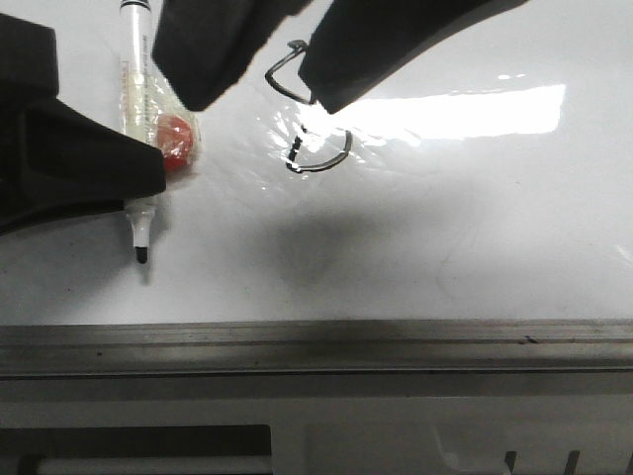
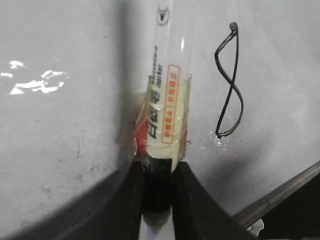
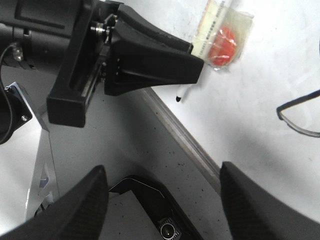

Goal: Write number 8 on whiteboard

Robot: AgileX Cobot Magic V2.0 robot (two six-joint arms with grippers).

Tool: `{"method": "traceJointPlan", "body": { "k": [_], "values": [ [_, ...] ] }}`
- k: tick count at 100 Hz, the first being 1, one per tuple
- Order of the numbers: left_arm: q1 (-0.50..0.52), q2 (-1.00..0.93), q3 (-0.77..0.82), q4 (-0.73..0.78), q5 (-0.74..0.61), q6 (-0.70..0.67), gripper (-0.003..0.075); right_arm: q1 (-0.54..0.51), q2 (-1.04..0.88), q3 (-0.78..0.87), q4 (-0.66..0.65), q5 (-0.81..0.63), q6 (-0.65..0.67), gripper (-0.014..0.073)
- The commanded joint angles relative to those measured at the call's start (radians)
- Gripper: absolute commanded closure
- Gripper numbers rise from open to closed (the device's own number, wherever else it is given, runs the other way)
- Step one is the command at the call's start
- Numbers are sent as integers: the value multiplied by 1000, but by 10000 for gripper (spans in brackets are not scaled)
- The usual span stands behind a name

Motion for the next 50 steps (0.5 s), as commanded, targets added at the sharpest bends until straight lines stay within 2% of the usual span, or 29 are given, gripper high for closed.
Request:
{"method": "traceJointPlan", "body": {
  "k": [1, 8, 13, 17, 26, 33, 40, 50],
  "values": [
    [-1, -4, -29, -24, -49, -6, 722, 2, -28, -24, 0, -45, 1, 179],
    [-1, -4, -29, -6, -49, -6, 641, 2, -28, -24, 0, -45, 3, 179],
    [-1, -4, -29, 11, -52, -6, 548, 2, -29, -24, 0, -45, 3, 179],
    [-1, -4, -29, 12, -54, -6, 445, 2, -31, -24, 0, -45, 3, 179],
    [-1, -6, -29, 12, -61, -6, 328, 2, -33, -24, -13, -51, 3, 194],
    [-1, -13, -29, 12, -63, -6, 313, 2, -40, -24, -26, -53, 3, 251],
    [-1, -32, -29, 12, -61, -6, 314, 2, -58, -24, -49, -51, 3, 345],
    [-1, -74, -29, 23, -38, -6, 314, 2, -102, -22, -116, -47, 3, 536]
  ]
}}
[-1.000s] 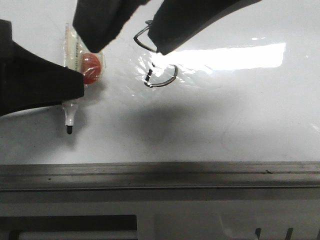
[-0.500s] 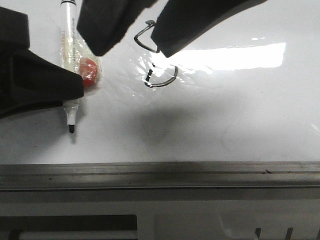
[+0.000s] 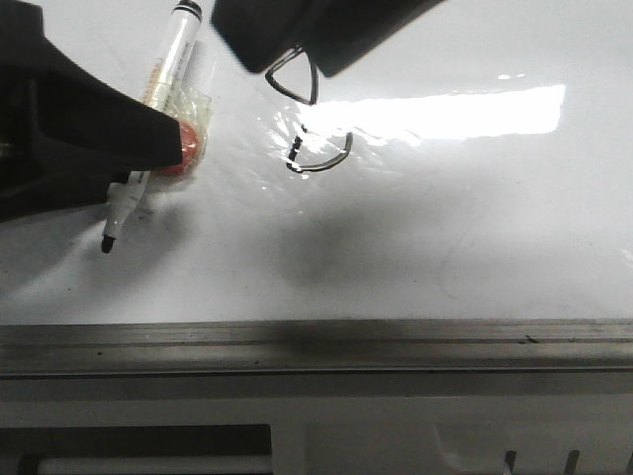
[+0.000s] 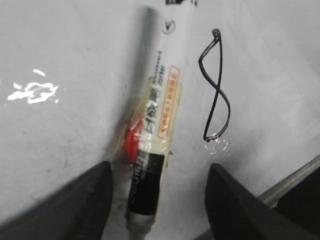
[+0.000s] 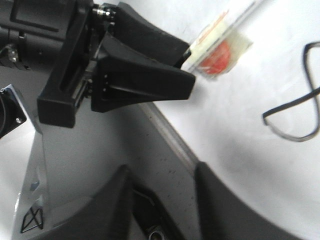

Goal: Write number 8 on whiteboard

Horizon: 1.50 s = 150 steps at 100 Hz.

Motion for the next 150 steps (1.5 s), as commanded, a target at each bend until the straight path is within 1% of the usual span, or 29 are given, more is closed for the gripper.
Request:
{"method": "traceJointPlan", "body": {
  "k": [1, 5, 7, 10, 12, 14, 17, 22, 25, 33, 41, 52, 63, 71, 83, 99, 150],
  "values": [
    [-1, -52, -28, -3, -36, -6, 315, 2, -65, -22, -59, -49, -1, 549],
    [-1, -79, -28, -1, -11, -6, 328, 2, -84, -22, -86, -49, -1, 626],
    [-1, -94, -26, -1, -3, -6, 346, 2, -97, -20, -96, -49, 1, 660],
    [-1, -115, -21, -1, 2, -6, 386, 2, -114, -21, -108, -51, 3, 662],
    [-1, -132, -18, -1, 7, -6, 424, 2, -128, -17, -118, -54, 3, 658],
    [-1, -155, -12, 2, 7, -6, 486, 2, -144, -14, -127, -57, 3, 657],
    [-1, -173, -6, 10, 7, -6, 538, 2, -166, -4, -143, -64, 3, 657],
    [-1, -219, 7, 37, 6, -4, 683, 2, -215, 17, -175, -78, 3, 657],
    [1, -253, 16, 51, 6, 11, 744, 2, -242, 37, -190, -88, 3, 657],
    [1, -329, 40, 95, 6, 29, 741, 2, -320, 104, -232, -155, 3, 657],
    [1, -406, 77, 100, 4, 29, 741, 2, -424, 188, -242, -237, 3, 657],
    [1, -519, 136, 121, -57, 31, 741, 2, -566, 314, -242, -317, 3, 657],
    [3, -607, 187, 183, -62, 58, 741, 2, -719, 420, -252, -324, 3, 657],
    [3, -647, 219, 183, -62, 58, 741, 2, -821, 471, -252, -289, 3, 657],
    [3, -669, 243, 183, -62, 58, 741, 2, -925, 527, -252, -262, 3, 657],
    [3, -665, 243, 183, -60, 58, 741, 2, -984, 556, -252, -245, 3, 657],
    [3, -665, 245, 183, -60, 58, 741, 2, -984, 556, -252, -239, 3, 657]
  ]
}}
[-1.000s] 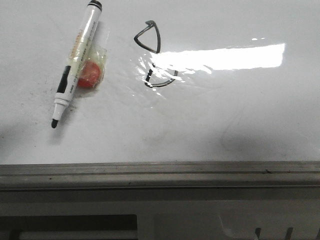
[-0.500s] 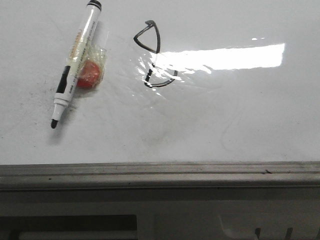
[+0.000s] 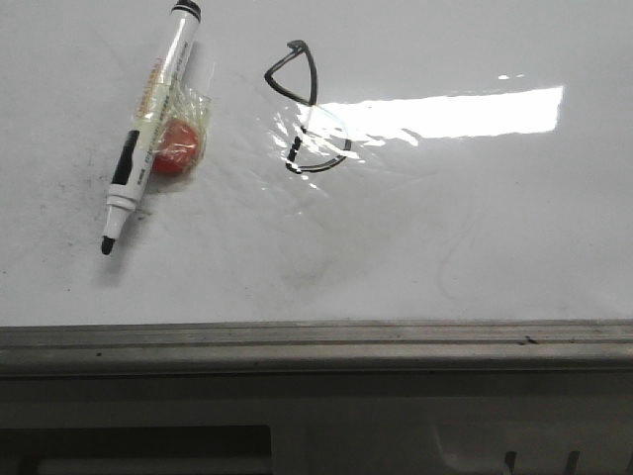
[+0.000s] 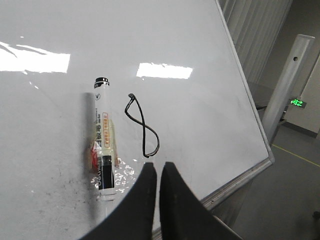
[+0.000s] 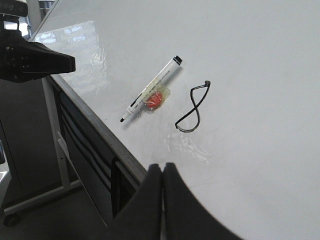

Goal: Write number 8 on whiteboard

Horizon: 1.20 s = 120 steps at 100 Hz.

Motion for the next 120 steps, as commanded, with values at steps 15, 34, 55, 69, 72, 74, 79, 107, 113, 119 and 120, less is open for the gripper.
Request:
{"method": "traceJointPlan", "body": {
  "k": [15, 34, 55, 69, 72, 74, 79, 107, 113, 119, 120],
  "values": [
    [2, 7, -12, -9, -78, 0, 741, 2, 9, -22, -16, -74, 0, 657],
    [19, 7, -10, -149, 64, 0, 741, 2, 9, -22, -16, -74, 0, 657],
    [156, -120, 28, -193, 318, 107, 741, 2, 9, -22, -16, -74, 0, 657],
    [308, -287, 98, -143, 397, 289, 741, 2, 9, -22, -16, -74, 0, 657],
    [347, -326, 98, -137, 427, 342, 741, 2, 9, -22, -16, -74, 0, 657],
    [364, -340, 100, -140, 435, 362, 741, 2, 9, -22, -16, -74, 0, 657],
    [427, -384, 100, -144, 464, 425, 741, 2, 9, -22, -16, -74, 0, 657],
    [665, -447, 100, -327, 639, 469, 741, 2, 9, -22, -16, -74, 0, 657],
    [680, -447, 100, -336, 670, 471, 741, 2, 9, -22, -16, -74, 0, 657],
    [693, -447, 100, -336, 670, 471, 741, 2, 9, -22, -16, -74, 0, 657],
    [693, -447, 100, -336, 670, 471, 741, 2, 9, -22, -16, -74, 0, 657]
  ]
}}
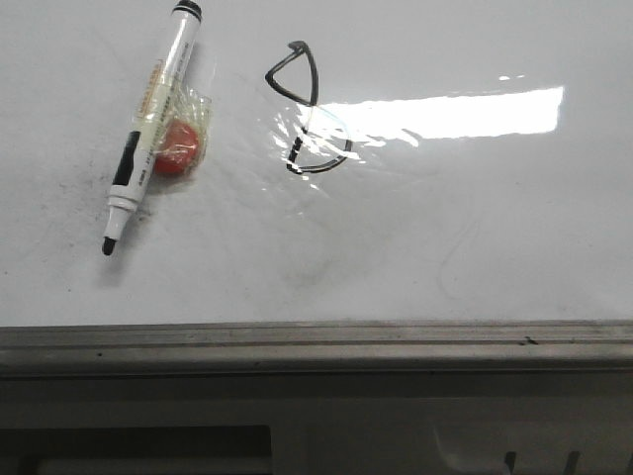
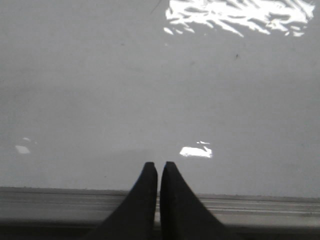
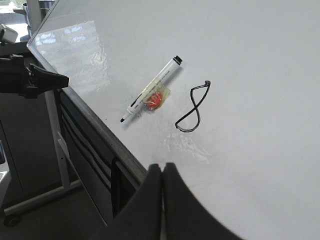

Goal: Write number 8 on whiteboard

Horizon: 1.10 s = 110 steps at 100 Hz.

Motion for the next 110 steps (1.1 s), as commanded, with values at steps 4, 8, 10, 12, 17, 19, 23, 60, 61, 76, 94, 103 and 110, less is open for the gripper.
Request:
{"method": "traceJointPlan", "body": {
  "k": [4, 8, 10, 12, 17, 19, 23, 60, 61, 76, 94, 103, 110],
  "values": [
    [15, -31, 33, -19, -36, 4, 741, 2, 10, -22, -16, -76, -2, 657],
    [15, -31, 33, -19, -36, 4, 741, 2, 10, -22, -16, -76, -2, 657],
    [15, -31, 33, -19, -36, 4, 741, 2, 10, -22, -16, -76, -2, 657],
    [15, -31, 33, -19, -36, 4, 741, 2, 10, -22, -16, -76, -2, 657],
    [15, -31, 33, -19, -36, 4, 741, 2, 10, -22, -16, -76, -2, 657],
    [15, -31, 33, -19, -36, 4, 741, 2, 10, -22, -16, -76, -2, 657],
    [15, -31, 33, -19, -36, 4, 741, 2, 10, -22, -16, -76, -2, 657],
    [15, -31, 31, -19, -36, 4, 741, 2, 10, -22, -16, -76, -2, 657],
    [15, -31, 31, -19, -36, 4, 741, 2, 10, -22, -16, -76, -2, 657],
    [15, -31, 31, -19, -36, 4, 741, 2, 10, -22, -16, -76, -2, 657],
    [15, -31, 31, -19, -36, 4, 741, 2, 10, -21, -16, -76, -2, 657],
    [15, -31, 31, -19, -36, 4, 741, 2, 10, -21, -16, -76, -2, 657],
    [15, -31, 31, -19, -36, 4, 741, 2, 10, -21, -33, -74, -2, 657]
  ]
}}
